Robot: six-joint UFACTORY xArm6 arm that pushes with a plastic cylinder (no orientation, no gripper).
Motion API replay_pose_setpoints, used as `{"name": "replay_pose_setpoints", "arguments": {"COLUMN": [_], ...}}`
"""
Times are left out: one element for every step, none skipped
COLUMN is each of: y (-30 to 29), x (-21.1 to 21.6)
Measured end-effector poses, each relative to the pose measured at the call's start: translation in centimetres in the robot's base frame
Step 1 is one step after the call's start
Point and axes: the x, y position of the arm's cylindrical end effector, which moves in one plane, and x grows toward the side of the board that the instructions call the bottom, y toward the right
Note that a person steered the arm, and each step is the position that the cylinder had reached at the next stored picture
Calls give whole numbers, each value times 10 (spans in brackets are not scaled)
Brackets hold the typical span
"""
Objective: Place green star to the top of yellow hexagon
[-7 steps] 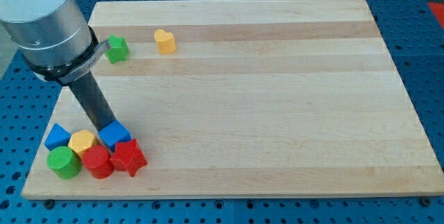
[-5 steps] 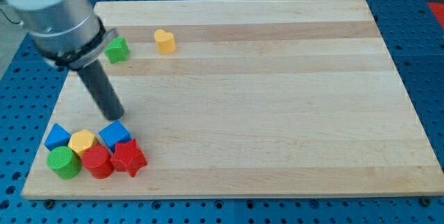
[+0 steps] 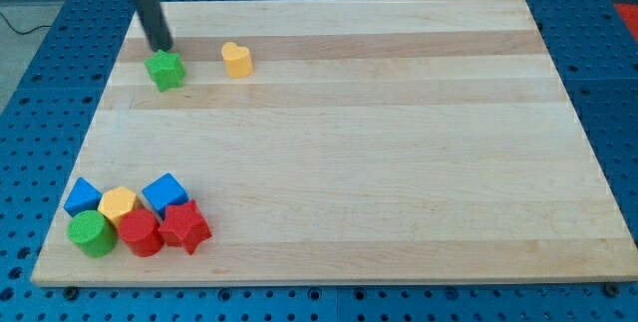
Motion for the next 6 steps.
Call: {"name": "replay_pose_setpoints", "arguments": {"y": [-10, 21, 10, -26, -10, 25], "x": [42, 84, 56, 7, -17, 7]}}
